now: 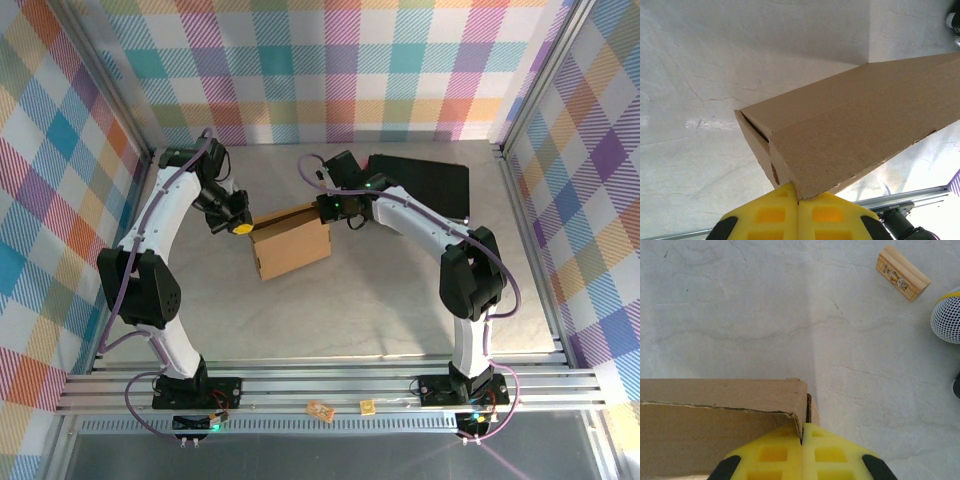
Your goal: Fold the paper box
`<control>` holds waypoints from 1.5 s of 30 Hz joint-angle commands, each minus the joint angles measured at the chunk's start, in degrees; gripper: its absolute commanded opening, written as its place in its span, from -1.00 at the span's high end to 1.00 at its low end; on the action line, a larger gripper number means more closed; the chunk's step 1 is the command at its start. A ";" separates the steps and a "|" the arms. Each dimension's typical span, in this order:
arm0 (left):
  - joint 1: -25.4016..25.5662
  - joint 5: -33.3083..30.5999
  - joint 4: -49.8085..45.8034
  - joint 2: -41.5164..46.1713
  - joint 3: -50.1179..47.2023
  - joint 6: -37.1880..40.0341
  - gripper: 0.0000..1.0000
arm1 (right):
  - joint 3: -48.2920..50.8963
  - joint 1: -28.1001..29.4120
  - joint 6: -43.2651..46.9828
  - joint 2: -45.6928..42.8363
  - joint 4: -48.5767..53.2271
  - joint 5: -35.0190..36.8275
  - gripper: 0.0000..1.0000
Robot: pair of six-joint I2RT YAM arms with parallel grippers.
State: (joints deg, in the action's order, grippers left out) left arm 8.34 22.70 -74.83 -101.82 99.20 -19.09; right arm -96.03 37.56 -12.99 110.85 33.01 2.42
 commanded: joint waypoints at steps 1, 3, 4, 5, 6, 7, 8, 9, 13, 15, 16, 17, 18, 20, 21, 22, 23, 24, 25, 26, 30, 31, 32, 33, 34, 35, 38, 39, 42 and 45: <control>0.91 4.72 2.49 2.31 -1.90 -0.53 1.00 | 3.38 1.90 -0.06 1.38 3.50 -3.28 1.00; 1.04 4.10 3.81 3.25 -2.99 -0.51 1.00 | 4.64 1.85 0.57 0.70 2.38 -3.51 1.00; 1.17 3.50 4.19 3.65 -3.32 -0.28 1.00 | 4.94 1.85 0.84 0.52 2.16 -3.56 1.00; 1.40 2.59 4.57 4.10 -3.59 0.28 1.00 | 5.17 1.90 1.10 0.35 2.16 -3.52 1.00; 1.73 1.77 4.89 4.53 -3.95 0.91 1.00 | 5.31 1.90 1.42 0.17 2.06 -3.46 1.00; 1.93 1.41 5.25 4.88 -4.37 1.19 1.00 | 5.49 1.82 1.56 0.01 1.98 -3.43 1.00; 2.24 1.02 6.01 5.35 -4.94 1.55 1.00 | 5.75 1.82 1.73 -0.10 1.88 -3.47 1.00; 2.66 0.14 6.55 5.87 -5.59 2.10 1.00 | 5.98 1.84 1.79 -0.27 1.79 -3.55 1.00; 4.11 -3.28 8.14 7.66 -7.79 3.77 1.00 | 6.18 1.81 1.75 -0.88 1.96 -3.73 1.00; 4.57 -4.42 8.30 8.11 -8.59 4.38 1.00 | 5.95 1.81 1.77 -1.33 2.27 -3.95 1.00; 4.71 -4.87 8.21 8.13 -8.71 4.62 1.00 | 5.77 1.80 1.75 -1.55 2.39 -4.08 1.00; 4.91 -5.32 8.05 8.14 -8.88 4.91 1.00 | 5.44 1.81 1.70 -1.68 2.91 -4.25 1.00; 5.15 -5.78 7.88 8.05 -8.90 5.23 1.00 | 4.85 1.84 1.77 -1.59 3.46 -4.58 1.00; 5.53 -6.62 7.60 7.95 -8.86 5.76 1.00 | 4.28 1.74 1.75 -1.68 4.24 -5.03 1.00; 5.72 -6.95 7.51 7.88 -8.92 5.95 1.00 | 4.18 1.62 1.58 -1.76 4.41 -5.18 1.00; 5.81 -7.20 7.48 7.87 -8.91 6.06 1.00 | 4.11 1.64 1.48 -1.85 4.51 -5.31 0.99; 6.03 -7.61 7.42 7.87 -8.96 6.15 1.00 | 4.11 1.48 1.35 -1.99 4.60 -5.47 0.99; 6.25 -7.90 7.37 7.89 -8.94 6.25 1.00 | 4.10 1.35 1.18 -2.10 4.68 -5.73 0.98; 6.33 -8.16 7.34 7.87 -8.96 6.26 1.00 | 4.03 1.24 1.06 -2.13 4.77 -5.96 0.98; 6.47 -8.37 7.28 7.78 -9.04 6.26 1.00 | 3.90 1.16 1.05 -2.21 4.93 -6.17 0.98; 6.69 -8.34 7.13 7.55 -9.19 5.29 1.00 | 3.59 0.98 1.19 -2.11 4.93 -6.55 1.00; 6.69 -7.90 7.06 7.45 -8.89 4.69 1.00 | 3.48 0.94 1.22 -2.04 5.06 -6.63 1.00; 6.69 -7.40 6.91 7.30 -8.25 3.77 1.00 | 3.47 0.93 1.22 -1.91 5.06 -6.78 1.00; 6.69 -6.71 6.70 7.12 -7.46 2.79 1.00 | 3.42 0.97 1.26 -1.82 5.13 -6.89 1.00; 6.69 -6.06 6.55 6.99 -6.69 2.00 1.00 | 3.47 0.97 1.20 -1.78 5.07 -7.02 1.00; 6.69 -5.31 6.36 6.75 -5.76 1.03 1.00 | 3.44 0.98 1.13 -1.69 5.07 -6.99 1.00; 6.69 -2.48 6.23 6.09 -4.11 -2.02 1.00 | 3.59 0.97 1.05 -1.51 5.05 -7.06 1.00; 6.69 -1.26 6.03 5.78 -3.78 -3.01 1.00 | 3.65 0.98 1.00 -1.51 5.03 -7.07 1.00; 6.69 1.38 6.61 5.49 -4.00 -5.34 1.00 | 3.65 0.99 0.95 -1.29 5.04 -7.25 1.00; 6.69 3.55 7.23 5.26 -4.43 -6.88 1.00 | 3.65 1.00 0.70 -0.99 5.22 -7.08 1.00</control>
State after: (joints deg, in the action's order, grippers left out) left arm 13.76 17.96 -70.39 -95.46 93.69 -22.83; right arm -92.47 36.64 -12.38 108.25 32.47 0.19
